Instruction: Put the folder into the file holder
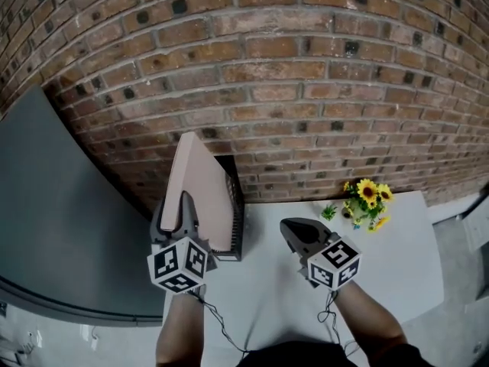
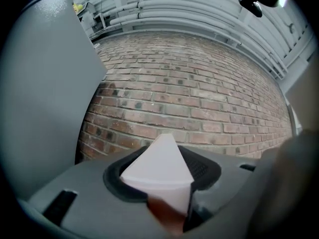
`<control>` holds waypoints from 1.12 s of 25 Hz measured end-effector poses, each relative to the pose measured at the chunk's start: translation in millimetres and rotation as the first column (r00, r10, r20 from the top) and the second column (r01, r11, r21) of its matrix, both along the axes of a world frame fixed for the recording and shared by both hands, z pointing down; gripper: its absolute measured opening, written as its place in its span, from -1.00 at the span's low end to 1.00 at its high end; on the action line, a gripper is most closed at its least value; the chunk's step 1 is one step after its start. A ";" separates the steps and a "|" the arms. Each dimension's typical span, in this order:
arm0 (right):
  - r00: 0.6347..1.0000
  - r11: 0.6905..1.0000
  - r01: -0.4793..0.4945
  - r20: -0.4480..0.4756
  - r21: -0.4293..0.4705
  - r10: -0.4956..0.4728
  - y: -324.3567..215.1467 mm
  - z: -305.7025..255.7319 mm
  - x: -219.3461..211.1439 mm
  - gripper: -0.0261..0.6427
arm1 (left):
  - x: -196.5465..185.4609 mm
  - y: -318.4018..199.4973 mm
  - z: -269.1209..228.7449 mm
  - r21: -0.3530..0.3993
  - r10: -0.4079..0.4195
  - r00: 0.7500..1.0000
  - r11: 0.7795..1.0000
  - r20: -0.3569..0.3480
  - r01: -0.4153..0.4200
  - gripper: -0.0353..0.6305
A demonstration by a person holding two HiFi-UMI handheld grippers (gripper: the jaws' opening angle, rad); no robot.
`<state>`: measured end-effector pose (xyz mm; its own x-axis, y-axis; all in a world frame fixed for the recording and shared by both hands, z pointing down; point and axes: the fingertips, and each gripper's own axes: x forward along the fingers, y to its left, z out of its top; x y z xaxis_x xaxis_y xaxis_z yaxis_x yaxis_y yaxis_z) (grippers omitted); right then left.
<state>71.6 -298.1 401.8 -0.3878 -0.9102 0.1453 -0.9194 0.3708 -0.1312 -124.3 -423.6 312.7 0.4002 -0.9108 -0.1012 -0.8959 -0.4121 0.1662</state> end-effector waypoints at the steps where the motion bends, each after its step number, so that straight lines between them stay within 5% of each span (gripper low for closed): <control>1: 1.000 1.000 -0.005 0.001 -0.003 0.005 -0.5 1.6 0.3 -0.91 | 1.8 -2.2 5.3 -0.005 0.000 1.000 1.000 0.005 0.000 -0.34; 19: 0.999 0.997 -0.047 0.021 -0.061 0.049 -15.8 27.5 5.8 -0.91 | 39.9 -23.0 104.4 -0.063 0.034 0.988 0.998 0.149 -0.025 -0.34; 28: 0.998 0.996 -0.047 0.028 -0.075 0.049 -17.6 32.2 8.4 -0.91 | 45.8 -21.8 108.3 -0.036 0.046 0.984 0.999 0.170 -0.040 -0.32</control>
